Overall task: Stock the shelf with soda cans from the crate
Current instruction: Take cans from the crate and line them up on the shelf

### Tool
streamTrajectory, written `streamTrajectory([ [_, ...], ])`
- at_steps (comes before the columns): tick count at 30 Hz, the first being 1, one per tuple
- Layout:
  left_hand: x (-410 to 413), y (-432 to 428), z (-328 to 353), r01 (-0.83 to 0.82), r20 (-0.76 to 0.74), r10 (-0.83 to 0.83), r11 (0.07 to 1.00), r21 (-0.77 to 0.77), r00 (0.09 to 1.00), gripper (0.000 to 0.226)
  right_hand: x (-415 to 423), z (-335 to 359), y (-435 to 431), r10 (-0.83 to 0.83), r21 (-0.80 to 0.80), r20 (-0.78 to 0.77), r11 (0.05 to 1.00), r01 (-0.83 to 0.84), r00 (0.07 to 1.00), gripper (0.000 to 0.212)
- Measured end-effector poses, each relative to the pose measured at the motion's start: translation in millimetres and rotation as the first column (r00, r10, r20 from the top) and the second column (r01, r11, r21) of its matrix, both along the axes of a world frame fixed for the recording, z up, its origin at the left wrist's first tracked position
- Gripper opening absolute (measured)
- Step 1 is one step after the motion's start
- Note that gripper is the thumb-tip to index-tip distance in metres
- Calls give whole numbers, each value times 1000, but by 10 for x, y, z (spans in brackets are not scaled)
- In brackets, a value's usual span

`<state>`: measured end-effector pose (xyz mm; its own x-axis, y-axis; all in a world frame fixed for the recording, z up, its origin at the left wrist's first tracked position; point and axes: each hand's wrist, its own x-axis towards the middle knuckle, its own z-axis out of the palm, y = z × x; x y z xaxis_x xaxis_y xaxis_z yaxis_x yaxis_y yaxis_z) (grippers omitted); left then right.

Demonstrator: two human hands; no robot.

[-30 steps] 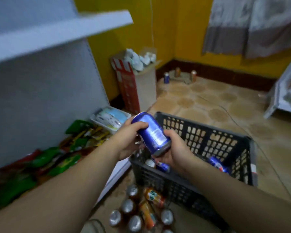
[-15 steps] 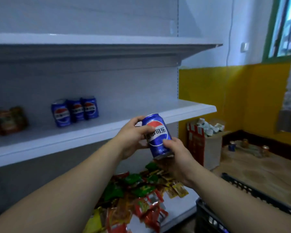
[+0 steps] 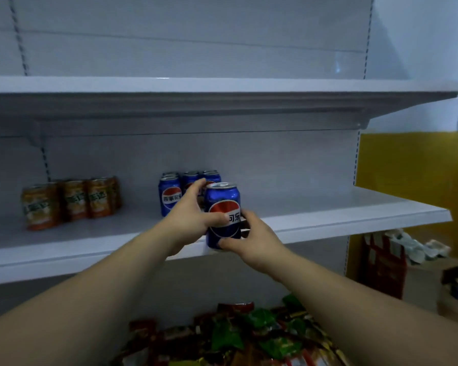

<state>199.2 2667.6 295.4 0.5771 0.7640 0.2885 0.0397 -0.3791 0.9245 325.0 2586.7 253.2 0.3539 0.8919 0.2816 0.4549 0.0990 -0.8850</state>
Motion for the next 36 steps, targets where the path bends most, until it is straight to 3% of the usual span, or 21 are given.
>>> streamTrajectory([
  [3, 25, 339, -18, -49, -25, 50, 999, 23, 998, 62, 15, 41, 471, 43, 13, 62, 999, -44, 997, 70],
  [6, -24, 663, -119, -61, -53, 61, 998, -1, 997, 53, 55, 6, 840, 28, 2, 101, 1000, -28, 995, 68],
  [8, -154, 881, -240, -100, -257, 121, 990, 94, 959, 49, 87, -35, 1017, 10, 0, 119, 1000, -10, 993, 67],
  [9, -229, 997, -326, -119, -429, 182, 978, 170, 885, 56, 111, -52, 1106, -3, -4, 114, 1000, 4, 993, 67],
  [11, -349, 1175, -518, -121, -730, 352, 929, 351, 585, 69, 143, -76, 1293, -31, -29, 109, 999, 35, 994, 69],
  [12, -373, 1220, -597, -88, -785, 425, 896, 435, 450, 73, 150, -85, 1392, -48, -43, 120, 998, 53, 992, 69],
  [14, -370, 1249, -696, -47, -787, 502, 852, 522, 359, 75, 152, -97, 1593, -74, -65, 144, 994, 84, 987, 69],
  [23, -360, 1283, -757, -24, -740, 563, 801, 598, 369, 74, 139, -165, 2262, -176, -118, 203, 972, 203, 963, 59],
  [27, -362, 1299, -739, -27, -745, 558, 806, 591, 366, 74, 171, -184, 2270, -266, -36, 151, 961, 274, 952, 78],
  [32, -369, 1290, -769, -27, -739, 566, 800, 600, 366, 76, 178, -201, 2211, -254, 30, 354, 965, 261, 900, 24],
  [36, -370, 1299, -773, -35, -732, 572, 796, 604, 370, 76, 170, -203, 2208, -213, 10, 414, 973, 230, 885, 23],
])
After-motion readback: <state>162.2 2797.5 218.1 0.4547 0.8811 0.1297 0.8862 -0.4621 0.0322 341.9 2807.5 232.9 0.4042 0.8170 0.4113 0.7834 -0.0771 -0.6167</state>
